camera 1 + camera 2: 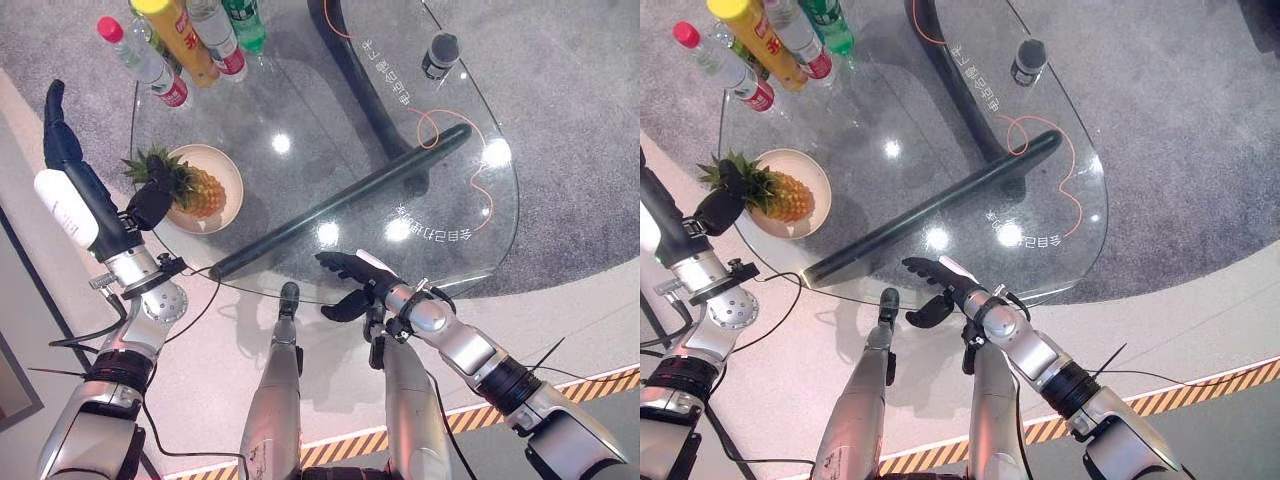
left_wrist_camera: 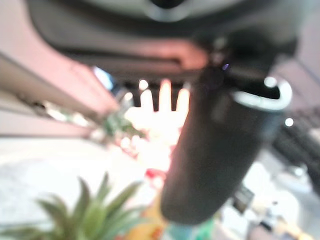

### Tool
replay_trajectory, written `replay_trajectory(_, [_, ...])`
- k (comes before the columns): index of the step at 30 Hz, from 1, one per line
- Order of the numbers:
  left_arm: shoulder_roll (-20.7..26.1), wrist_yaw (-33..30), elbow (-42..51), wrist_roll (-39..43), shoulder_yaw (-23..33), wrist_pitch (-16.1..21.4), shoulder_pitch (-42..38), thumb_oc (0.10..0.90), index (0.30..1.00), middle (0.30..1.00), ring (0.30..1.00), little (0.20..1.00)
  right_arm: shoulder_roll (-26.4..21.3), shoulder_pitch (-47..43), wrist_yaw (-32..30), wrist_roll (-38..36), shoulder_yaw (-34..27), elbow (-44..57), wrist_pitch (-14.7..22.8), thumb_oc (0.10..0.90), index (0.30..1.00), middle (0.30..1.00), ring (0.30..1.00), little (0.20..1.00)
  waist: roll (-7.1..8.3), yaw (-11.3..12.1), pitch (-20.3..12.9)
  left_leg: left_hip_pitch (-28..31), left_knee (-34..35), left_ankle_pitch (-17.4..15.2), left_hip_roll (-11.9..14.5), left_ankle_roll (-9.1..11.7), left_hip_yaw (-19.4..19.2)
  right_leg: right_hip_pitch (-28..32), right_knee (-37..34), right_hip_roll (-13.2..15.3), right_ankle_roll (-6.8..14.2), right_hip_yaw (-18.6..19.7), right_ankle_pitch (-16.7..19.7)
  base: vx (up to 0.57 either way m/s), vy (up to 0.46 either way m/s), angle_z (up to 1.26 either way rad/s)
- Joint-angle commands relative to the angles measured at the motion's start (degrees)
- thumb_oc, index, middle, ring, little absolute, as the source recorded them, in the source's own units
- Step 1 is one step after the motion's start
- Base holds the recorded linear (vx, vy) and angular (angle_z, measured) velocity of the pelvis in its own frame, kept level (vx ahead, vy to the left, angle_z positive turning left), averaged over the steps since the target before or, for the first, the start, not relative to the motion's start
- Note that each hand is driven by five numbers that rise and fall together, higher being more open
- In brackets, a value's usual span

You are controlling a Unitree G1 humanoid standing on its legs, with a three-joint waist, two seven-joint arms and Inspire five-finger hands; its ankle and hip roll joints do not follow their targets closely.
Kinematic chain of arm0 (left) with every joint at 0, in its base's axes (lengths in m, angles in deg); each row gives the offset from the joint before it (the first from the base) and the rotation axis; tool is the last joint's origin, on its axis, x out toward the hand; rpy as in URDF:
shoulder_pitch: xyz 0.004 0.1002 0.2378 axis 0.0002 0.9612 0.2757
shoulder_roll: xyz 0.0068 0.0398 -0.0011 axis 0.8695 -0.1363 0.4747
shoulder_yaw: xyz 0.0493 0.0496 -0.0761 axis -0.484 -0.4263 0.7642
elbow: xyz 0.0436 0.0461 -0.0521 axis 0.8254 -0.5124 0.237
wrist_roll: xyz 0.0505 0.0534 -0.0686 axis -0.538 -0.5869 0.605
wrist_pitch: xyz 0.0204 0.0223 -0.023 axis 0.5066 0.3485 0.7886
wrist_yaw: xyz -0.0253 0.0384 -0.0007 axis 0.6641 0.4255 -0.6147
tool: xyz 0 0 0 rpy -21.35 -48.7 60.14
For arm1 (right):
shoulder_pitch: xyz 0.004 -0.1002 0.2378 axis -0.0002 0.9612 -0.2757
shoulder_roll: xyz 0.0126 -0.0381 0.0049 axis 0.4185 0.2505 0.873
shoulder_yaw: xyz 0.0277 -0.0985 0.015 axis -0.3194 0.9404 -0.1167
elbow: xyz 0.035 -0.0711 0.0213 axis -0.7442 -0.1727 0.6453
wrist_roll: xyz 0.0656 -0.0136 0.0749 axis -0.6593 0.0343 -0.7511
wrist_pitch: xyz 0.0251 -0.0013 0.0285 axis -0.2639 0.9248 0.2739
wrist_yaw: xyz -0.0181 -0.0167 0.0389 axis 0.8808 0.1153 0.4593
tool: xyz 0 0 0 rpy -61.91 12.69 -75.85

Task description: Pick up the fruit to the plate

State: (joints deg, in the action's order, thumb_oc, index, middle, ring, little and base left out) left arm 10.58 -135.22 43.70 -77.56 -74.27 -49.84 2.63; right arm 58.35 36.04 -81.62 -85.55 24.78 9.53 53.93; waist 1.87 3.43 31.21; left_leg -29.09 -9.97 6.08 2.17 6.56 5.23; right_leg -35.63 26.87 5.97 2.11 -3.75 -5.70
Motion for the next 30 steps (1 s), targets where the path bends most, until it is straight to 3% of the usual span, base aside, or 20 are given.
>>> replay_trajectory(1, [-1.44, 1.22, 4.17, 2.56, 5.20, 3.83, 0.23, 0.800, 0.900, 0.900, 0.900, 0.900, 1.68, 2.74, 1.11, 0.34, -1.66, 6.15, 5.07, 0.800, 0.900, 0.900, 0.900, 0.900, -1.71, -0.49, -1.42, 0.47, -3.86, -2.46, -6.43, -7.10, -0.20, 7.61, -9.61, -4.70, -2.93, -1.09, 4.62, 0.00, 0.000, 0.00])
replay_trajectory(9, [-7.26, 6.39, 7.16, 6.74, 5.64, 5.89, 9.99, 0.800, 0.900, 0.900, 0.900, 0.900, 2.06, 8.39, 2.53, -0.06, -3.80, 2.87, 8.07, 0.800, 0.900, 0.900, 0.900, 0.900, -0.72, 0.78, -1.96, 9.49, 1.13, -2.26, -6.32, -7.04, 1.34, 16.37, -13.53, -4.73, -2.16, -0.88, 4.88, 0.03, -0.008, -0.01])
replay_trajectory(16, [-10.73, 12.06, 9.42, 8.48, 7.90, 5.95, 19.74, 0.800, 0.900, 0.900, 0.900, 0.900, 2.05, 17.19, 5.57, 1.08, -6.68, 0.31, 10.21, 0.800, 0.900, 0.900, 0.900, 0.900, 0.30, 1.57, -8.81, 16.36, 5.28, -2.43, -6.32, -6.77, 2.99, 24.14, -18.55, -4.46, -1.90, -1.10, 5.21, 0.11, -0.006, 0.03])
replay_trajectory(24, [-15.30, 19.79, 8.60, 13.40, 9.50, 2.43, 28.55, 0.800, 0.900, 0.900, 0.900, 0.900, 4.80, 25.68, 6.19, 2.85, -9.31, -2.71, 9.81, 0.800, 0.900, 0.900, 0.900, 0.900, 0.88, 2.34, -16.26, 22.83, 8.89, -2.66, -5.80, -6.46, 3.44, 31.38, -23.51, -3.73, -1.16, -1.55, 6.31, 0.10, 0.002, 0.09])
replay_trajectory(27, [-17.01, 23.32, 5.67, 18.03, 10.23, 1.56, 31.29, 0.800, 0.900, 0.900, 0.900, 0.900, 6.13, 27.71, 5.39, 3.58, -10.52, -5.24, 9.82, 0.800, 0.900, 0.900, 0.900, 0.900, 0.82, 2.31, -19.00, 24.64, 10.39, -2.50, -5.29, -6.28, 2.85, 33.10, -25.15, -3.39, -0.77, -1.61, 7.02, 0.08, 0.018, -0.03])
replay_trajectory(30, [-20.69, 31.26, -0.52, 28.17, 11.39, -0.59, 33.11, 0.800, 0.900, 0.900, 0.900, 0.900, 8.51, 29.42, 2.73, 3.06, -12.17, -10.13, 9.83, 0.800, 0.900, 0.900, 0.900, 0.900, 0.80, 2.15, -21.83, 26.32, 11.60, -2.51, -4.84, -6.07, 2.10, 34.76, -26.67, -2.97, -0.27, -1.73, 7.67, 0.06, 0.013, -0.05])
